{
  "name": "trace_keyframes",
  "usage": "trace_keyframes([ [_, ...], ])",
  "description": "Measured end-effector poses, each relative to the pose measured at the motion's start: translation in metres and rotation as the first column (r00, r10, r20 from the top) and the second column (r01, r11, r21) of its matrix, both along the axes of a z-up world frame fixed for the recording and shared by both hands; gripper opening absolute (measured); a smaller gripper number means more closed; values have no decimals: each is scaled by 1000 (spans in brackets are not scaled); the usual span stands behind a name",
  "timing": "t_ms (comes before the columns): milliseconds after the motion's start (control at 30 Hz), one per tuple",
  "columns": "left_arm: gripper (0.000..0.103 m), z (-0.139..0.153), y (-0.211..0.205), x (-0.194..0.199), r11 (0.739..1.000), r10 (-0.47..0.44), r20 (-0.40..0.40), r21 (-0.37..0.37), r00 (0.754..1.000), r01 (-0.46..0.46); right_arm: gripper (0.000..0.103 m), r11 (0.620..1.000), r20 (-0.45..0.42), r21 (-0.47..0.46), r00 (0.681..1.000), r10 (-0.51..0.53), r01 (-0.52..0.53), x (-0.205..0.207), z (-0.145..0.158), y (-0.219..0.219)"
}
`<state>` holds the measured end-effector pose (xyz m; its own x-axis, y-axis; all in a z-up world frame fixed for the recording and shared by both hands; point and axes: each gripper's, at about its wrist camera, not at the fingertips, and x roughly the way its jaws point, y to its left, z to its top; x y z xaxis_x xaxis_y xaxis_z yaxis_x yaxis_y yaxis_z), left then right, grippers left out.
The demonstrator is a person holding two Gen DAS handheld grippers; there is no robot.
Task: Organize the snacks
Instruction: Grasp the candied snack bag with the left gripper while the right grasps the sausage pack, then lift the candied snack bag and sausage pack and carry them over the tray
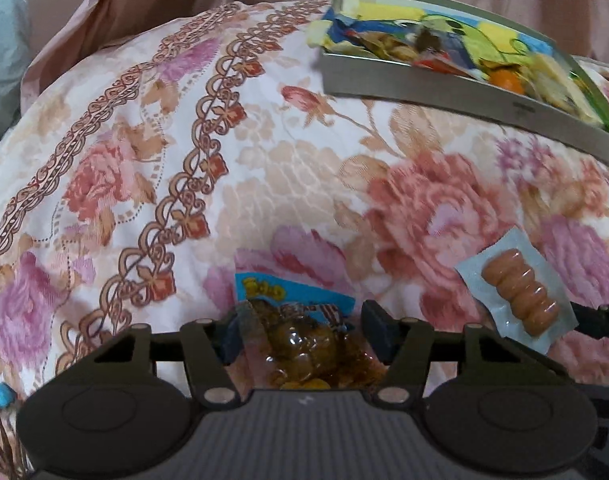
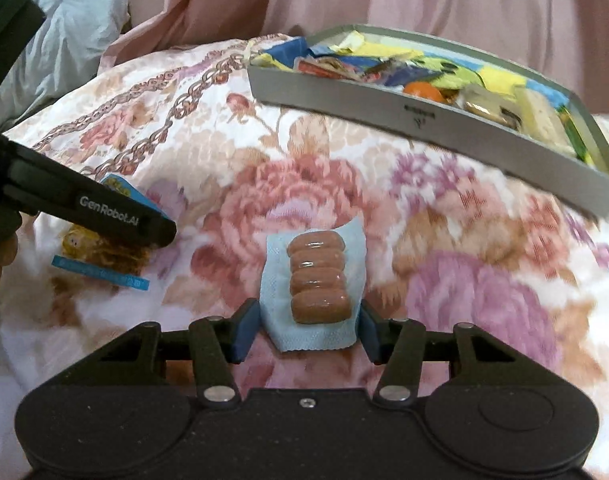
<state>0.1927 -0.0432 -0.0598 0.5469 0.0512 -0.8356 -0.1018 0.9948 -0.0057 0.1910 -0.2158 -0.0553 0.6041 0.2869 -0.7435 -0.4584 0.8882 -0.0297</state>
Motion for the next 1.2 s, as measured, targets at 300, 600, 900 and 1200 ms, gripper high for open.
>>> trace_keyframes([
  [300, 67, -2, -3, -7, 999, -33, 10, 22, 999, 33, 66, 997, 5, 18, 998, -70, 70, -5, -3, -2],
  [600, 67, -4, -5, -7, 998, -54, 23, 40, 998, 53, 80, 996, 47, 35, 996, -78, 77, 6, -10, 3],
  [900, 67, -5, -7, -9, 996, -65, 37, 63, 997, 62, 83, 996, 80, 42, 993, -84, 81, 11, -17, 5],
  [1200, 58, 0, -10, -13, 996, -52, 37, 77, 998, 49, 61, 996, 85, 47, 993, -76, 72, 5, -14, 8],
])
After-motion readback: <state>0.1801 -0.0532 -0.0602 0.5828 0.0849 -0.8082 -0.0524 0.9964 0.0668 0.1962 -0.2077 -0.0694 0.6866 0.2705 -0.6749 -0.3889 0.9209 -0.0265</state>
